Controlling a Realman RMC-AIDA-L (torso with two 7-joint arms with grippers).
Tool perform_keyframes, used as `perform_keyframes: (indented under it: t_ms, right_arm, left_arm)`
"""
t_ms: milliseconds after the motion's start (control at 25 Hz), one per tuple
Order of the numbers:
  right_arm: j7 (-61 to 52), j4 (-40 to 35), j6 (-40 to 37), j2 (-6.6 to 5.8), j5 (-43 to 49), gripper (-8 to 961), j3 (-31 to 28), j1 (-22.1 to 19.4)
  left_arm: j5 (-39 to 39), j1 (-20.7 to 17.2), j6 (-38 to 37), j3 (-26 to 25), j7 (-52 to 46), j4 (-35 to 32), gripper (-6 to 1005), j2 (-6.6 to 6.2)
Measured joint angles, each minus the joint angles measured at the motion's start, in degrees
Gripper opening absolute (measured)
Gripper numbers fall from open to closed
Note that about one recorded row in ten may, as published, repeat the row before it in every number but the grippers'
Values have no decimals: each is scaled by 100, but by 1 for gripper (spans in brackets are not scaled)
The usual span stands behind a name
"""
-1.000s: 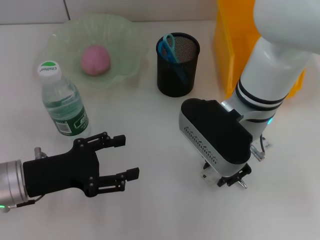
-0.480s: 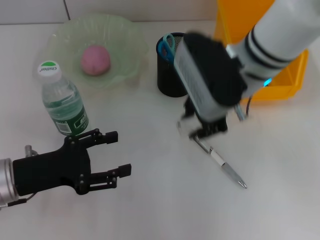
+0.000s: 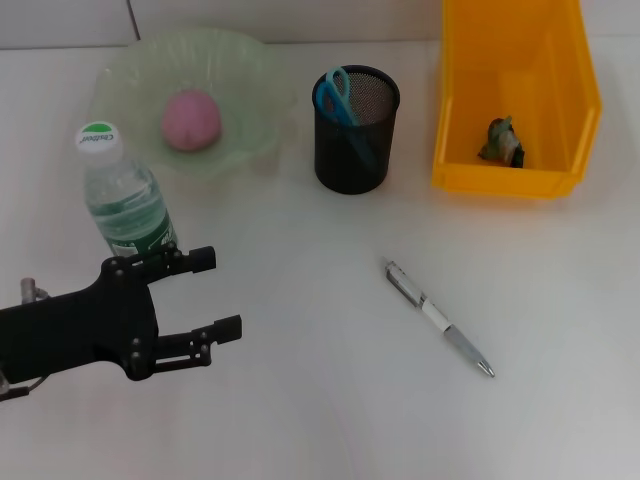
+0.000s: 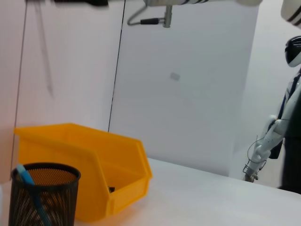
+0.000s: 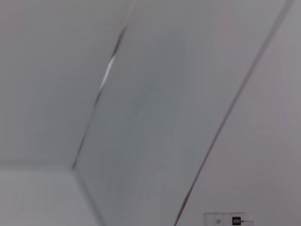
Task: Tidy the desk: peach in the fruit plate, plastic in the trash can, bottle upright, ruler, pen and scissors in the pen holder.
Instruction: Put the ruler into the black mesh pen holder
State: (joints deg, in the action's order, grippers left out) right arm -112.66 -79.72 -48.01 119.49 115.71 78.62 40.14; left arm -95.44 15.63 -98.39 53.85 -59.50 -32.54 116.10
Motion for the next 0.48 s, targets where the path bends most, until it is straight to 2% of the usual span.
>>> perform_keyframes:
  t_ms: [200,280,480]
  right_arm:
    - [202,152,533,16,-1228,382,46,-427]
    - [202,582,681,22,-1985,383,43,-577]
    - [270,951,676,5,-2469,383,34,-732]
  left_arm:
    - [-34,5,-17,0,33,-154,832,-6]
    - [-38,-27,-17,-31,60,-206,832,-14]
    - [-39,-34,-8,-145,126,-225,832,-13]
